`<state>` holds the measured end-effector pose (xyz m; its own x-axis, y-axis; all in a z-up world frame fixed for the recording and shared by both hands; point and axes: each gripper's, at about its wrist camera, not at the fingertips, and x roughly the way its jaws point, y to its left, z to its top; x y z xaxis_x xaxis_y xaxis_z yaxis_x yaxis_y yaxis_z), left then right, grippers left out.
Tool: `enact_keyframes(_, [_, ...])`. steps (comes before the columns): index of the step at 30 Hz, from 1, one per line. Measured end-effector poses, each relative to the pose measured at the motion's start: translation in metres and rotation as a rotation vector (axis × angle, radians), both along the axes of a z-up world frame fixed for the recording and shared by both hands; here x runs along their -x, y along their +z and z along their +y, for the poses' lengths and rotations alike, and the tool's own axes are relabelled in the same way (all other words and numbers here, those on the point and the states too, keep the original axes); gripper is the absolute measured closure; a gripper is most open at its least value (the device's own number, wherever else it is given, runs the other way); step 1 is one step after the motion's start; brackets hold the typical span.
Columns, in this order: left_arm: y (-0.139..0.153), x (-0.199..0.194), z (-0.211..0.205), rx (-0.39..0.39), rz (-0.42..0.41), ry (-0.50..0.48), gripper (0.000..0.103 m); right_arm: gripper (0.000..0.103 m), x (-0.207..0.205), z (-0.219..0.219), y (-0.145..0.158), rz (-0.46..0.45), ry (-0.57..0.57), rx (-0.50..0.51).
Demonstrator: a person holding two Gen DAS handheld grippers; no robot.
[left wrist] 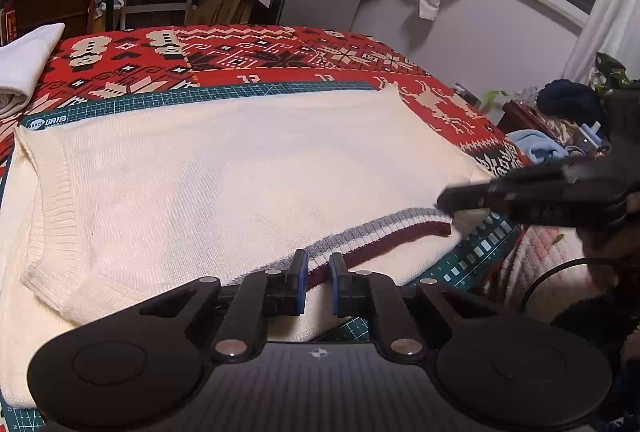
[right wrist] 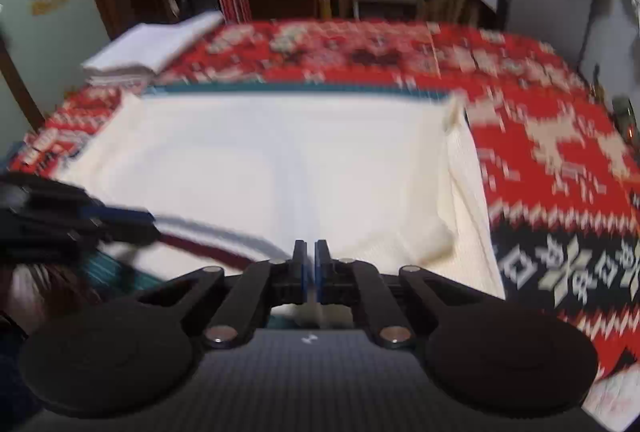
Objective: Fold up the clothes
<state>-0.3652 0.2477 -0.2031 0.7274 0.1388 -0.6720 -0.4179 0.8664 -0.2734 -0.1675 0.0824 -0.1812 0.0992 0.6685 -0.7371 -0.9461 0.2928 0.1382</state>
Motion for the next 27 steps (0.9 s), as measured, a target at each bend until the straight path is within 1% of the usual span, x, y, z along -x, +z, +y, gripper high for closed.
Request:
enact_keyframes(3, [0.000, 0.000, 0.000, 0.003, -0.001, 0.001, 0.092, 0.101, -0.009, -0.011, 0.000, 0.044, -0.017, 0.000])
enact_keyframes(4, [0.000, 0.000, 0.001, 0.004, -0.001, 0.001, 0.092, 0.101, -0.012, -0.012, 0.002, 0.043, -0.028, -0.004])
enact_keyframes(5, [0.000, 0.000, 0.001, 0.004, -0.001, 0.002, 0.092, 0.099, -0.015, -0.013, 0.004, 0.035, -0.041, -0.010])
enact_keyframes(8, [0.000, 0.000, 0.001, 0.005, -0.001, 0.002, 0.092, 0.099, -0.025, -0.015, 0.012, 0.011, -0.077, -0.029])
enact_keyframes(10, [0.000, 0.000, 0.001, 0.004, -0.001, 0.002, 0.092, 0.099, -0.034, -0.010, 0.012, -0.015, -0.104, -0.019])
enact_keyframes(13, [0.000, 0.000, 0.001, 0.004, -0.001, 0.002, 0.092, 0.099, -0.045, -0.013, 0.000, -0.032, -0.133, 0.023])
enact_keyframes(16, [0.000, 0.001, 0.001, 0.004, -0.003, 0.002, 0.092, 0.099, -0.051, -0.024, 0.000, 0.021, -0.162, 0.031])
enact_keyframes(18, [0.000, 0.000, 0.001, 0.007, -0.003, 0.004, 0.092, 0.095, -0.048, -0.029, 0.006, 0.027, -0.173, 0.029])
enact_keyframes(20, [0.000, 0.000, 0.002, 0.011, -0.002, 0.007, 0.092, 0.095, -0.040, -0.029, 0.015, 0.043, -0.149, -0.005])
enact_keyframes(22, [0.000, 0.000, 0.002, 0.015, -0.002, 0.009, 0.092, 0.094, -0.023, -0.018, 0.022, 0.047, -0.082, -0.019])
enact_keyframes(24, [0.000, 0.000, 0.003, 0.018, -0.001, 0.012, 0.092, 0.094, -0.003, 0.003, 0.024, 0.034, 0.001, -0.001])
enact_keyframes(27, [0.000, -0.001, 0.003, 0.024, 0.000, 0.015, 0.092, 0.094, 0.023, 0.031, 0.015, 0.015, 0.098, 0.031])
